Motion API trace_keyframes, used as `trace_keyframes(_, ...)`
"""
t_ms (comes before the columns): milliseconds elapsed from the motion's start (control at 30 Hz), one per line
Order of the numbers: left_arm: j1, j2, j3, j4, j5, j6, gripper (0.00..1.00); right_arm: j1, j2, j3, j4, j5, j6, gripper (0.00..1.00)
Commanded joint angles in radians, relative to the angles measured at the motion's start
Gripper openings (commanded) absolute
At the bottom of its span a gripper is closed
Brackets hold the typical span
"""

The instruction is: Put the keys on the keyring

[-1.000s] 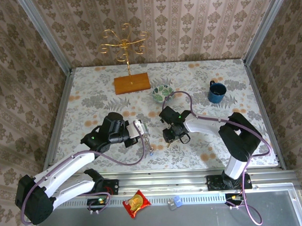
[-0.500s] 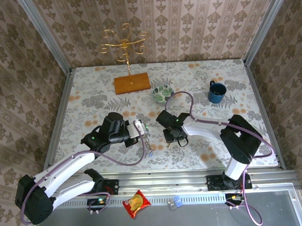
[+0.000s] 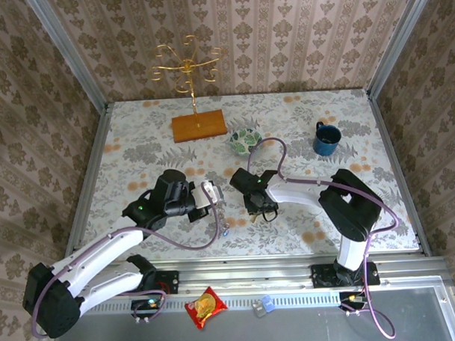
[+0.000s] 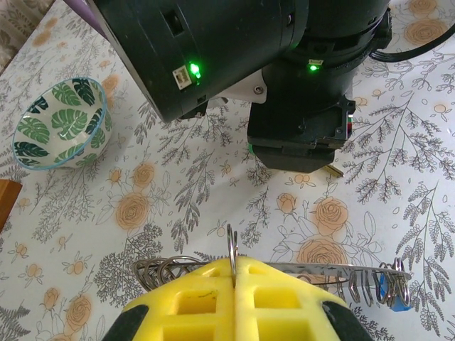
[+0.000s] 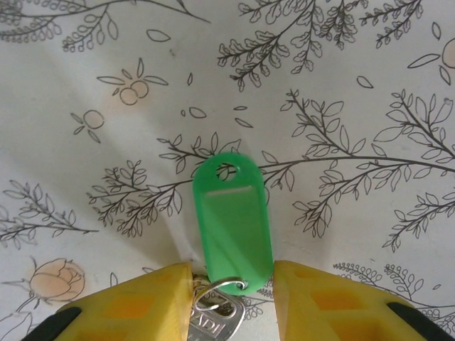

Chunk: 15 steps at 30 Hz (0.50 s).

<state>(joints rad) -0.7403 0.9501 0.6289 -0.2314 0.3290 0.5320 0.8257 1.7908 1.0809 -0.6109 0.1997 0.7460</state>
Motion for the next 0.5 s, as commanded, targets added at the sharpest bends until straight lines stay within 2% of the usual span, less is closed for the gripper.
trace_keyframes(0,-0.01,0.001,-0.005,0.038,0.008,0.017,0.0,0.007,0.02,0.028,-0.045,0.059,0.036,0.35)
trace_keyframes(467,-0.011,0.0,-0.004,0.036,0.004,0.016,0.0,0.021,0.001,0.04,-0.081,0.092,0.03,0.16)
